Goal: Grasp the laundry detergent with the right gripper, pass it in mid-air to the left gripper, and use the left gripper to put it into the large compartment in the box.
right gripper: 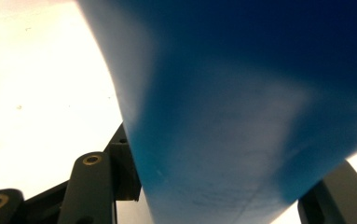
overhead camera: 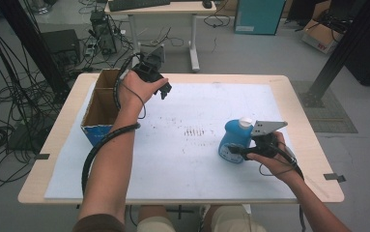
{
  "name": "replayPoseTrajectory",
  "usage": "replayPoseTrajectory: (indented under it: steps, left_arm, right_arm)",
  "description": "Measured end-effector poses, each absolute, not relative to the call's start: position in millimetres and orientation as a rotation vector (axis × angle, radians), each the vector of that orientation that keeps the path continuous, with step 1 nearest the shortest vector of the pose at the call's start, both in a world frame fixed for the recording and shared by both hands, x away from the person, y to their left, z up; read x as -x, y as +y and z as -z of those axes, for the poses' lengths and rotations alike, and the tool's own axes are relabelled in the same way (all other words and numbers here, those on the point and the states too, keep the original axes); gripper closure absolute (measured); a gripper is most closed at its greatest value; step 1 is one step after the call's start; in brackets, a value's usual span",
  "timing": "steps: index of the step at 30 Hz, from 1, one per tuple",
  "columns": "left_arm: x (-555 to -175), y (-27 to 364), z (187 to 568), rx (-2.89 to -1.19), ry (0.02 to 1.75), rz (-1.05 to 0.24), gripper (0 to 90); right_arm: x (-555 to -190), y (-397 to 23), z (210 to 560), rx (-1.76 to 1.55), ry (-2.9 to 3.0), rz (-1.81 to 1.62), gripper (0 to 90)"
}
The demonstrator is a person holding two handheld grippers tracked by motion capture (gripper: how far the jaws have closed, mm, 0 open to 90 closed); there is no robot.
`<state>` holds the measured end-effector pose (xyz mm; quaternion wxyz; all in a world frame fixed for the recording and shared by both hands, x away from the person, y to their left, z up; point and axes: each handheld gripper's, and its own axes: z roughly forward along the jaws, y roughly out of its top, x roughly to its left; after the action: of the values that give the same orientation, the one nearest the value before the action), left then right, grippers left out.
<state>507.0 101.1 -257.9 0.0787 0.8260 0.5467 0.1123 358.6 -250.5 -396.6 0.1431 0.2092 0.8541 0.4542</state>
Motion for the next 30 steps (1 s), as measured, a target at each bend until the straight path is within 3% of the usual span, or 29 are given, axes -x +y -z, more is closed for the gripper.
replayPoseTrajectory:
  steps: [30]
  left_arm:
    - [-503.4,97.5,251.6,-2.504,1.575,-0.35,6.2]
  right_arm:
    - [-357.2,-250.4,396.6,-0.584,2.463,-1.305,43.6]
